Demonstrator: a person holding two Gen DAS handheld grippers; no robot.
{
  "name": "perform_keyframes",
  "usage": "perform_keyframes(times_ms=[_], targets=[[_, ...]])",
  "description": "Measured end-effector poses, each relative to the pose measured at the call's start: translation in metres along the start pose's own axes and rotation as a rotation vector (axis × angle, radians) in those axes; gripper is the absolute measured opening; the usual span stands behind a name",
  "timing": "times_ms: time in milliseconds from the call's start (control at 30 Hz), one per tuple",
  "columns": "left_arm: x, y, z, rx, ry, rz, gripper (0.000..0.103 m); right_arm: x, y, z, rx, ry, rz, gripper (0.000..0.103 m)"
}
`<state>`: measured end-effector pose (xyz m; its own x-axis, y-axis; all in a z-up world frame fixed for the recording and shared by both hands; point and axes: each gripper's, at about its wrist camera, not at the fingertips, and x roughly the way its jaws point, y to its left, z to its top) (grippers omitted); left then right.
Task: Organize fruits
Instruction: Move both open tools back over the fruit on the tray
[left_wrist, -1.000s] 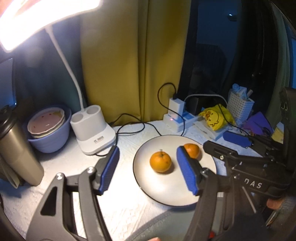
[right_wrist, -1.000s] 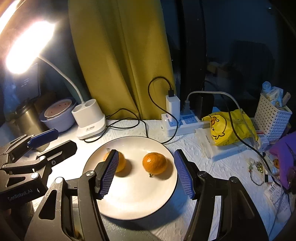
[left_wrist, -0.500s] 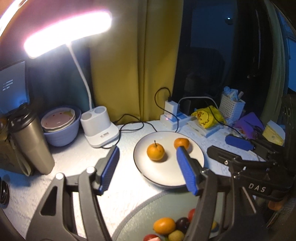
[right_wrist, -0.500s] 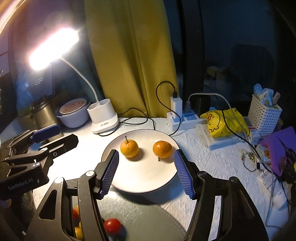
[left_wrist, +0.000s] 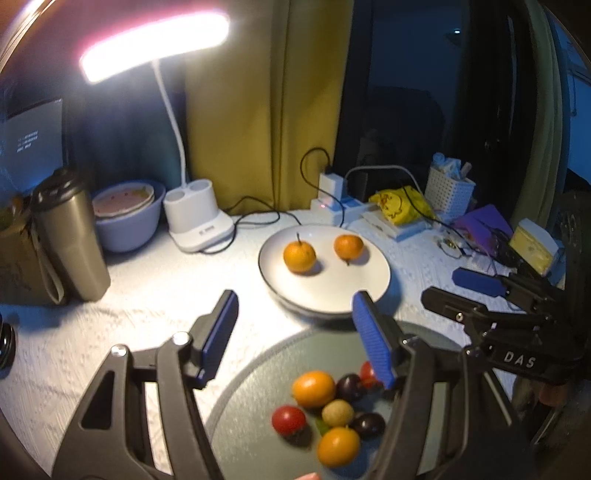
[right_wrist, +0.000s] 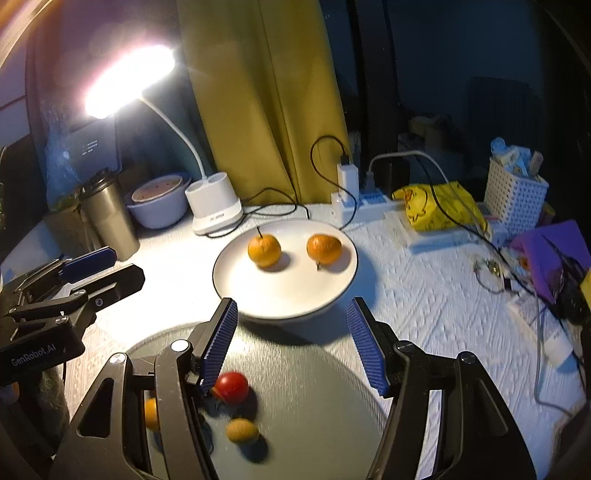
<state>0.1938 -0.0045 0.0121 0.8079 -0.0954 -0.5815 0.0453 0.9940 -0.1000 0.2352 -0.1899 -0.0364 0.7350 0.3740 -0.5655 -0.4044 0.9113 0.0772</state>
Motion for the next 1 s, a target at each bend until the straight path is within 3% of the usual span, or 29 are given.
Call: perform_keyframes(times_ms=[700, 1000], targets=[[-0.002, -0.011, -0.080, -0.019, 0.164, -0.026, 0.065, 0.005, 0.015, -0.071, -0.020, 0.174, 0.092, 0.064], [0.003, -0.018, -0.090, 0.025, 0.199, -0.014, 0.065, 0.012, 0.019, -0.079, -0.037, 0.205, 0.109, 0.049]])
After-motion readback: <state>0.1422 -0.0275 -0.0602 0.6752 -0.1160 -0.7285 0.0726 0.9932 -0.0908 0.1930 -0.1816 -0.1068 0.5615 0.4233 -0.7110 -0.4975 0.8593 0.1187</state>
